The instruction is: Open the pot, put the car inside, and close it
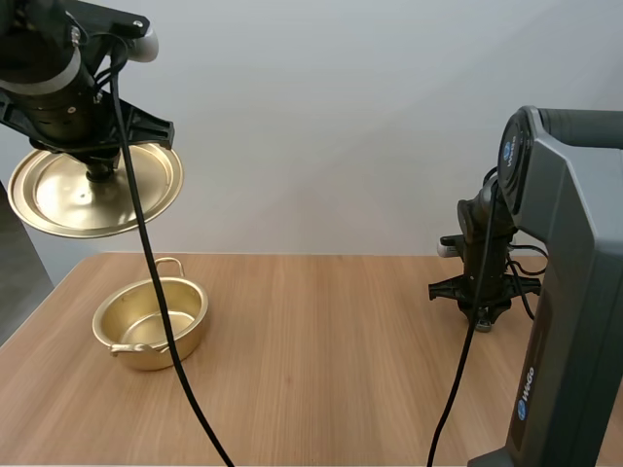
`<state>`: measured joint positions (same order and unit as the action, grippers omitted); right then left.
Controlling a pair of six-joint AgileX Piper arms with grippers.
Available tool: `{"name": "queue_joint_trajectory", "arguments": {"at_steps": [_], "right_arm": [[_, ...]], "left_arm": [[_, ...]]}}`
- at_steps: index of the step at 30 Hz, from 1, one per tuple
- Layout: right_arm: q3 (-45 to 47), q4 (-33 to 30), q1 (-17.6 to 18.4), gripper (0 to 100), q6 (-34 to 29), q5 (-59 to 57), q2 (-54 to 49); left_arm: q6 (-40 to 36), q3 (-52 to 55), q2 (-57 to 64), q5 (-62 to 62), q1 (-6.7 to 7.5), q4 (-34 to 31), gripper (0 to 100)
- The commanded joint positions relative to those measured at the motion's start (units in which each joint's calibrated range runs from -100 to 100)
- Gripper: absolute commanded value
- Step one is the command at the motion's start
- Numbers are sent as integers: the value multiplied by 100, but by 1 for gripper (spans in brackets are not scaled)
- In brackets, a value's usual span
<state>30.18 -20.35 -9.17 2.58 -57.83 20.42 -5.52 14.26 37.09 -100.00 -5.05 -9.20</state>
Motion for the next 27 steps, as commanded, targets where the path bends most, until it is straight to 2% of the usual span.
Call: {"name": "queue_joint_trajectory", "arguments": {"at_steps": [1,7,13,18,23,27], "right_arm": [[-15,-6,-9,0,3,94,-4],[-69,27,-9,0,98,401,-355],[-461,706,-9,0,593,474,-1481],[-771,1808,-9,0,1386,474,-2636],[-913,3273,69,0,2668,354,-3624],[-1048,4060,299,0,3600,-519,-4128]], "left_arm": [[4,3,-2,0,1,7,0],[78,-53,513,80,1,35,0],[188,-339,1485,0,1,35,0],[188,-462,2171,0,1,148,0],[280,-462,2609,0,1,342,0],[303,-462,2918,0,1,342,0]]}}
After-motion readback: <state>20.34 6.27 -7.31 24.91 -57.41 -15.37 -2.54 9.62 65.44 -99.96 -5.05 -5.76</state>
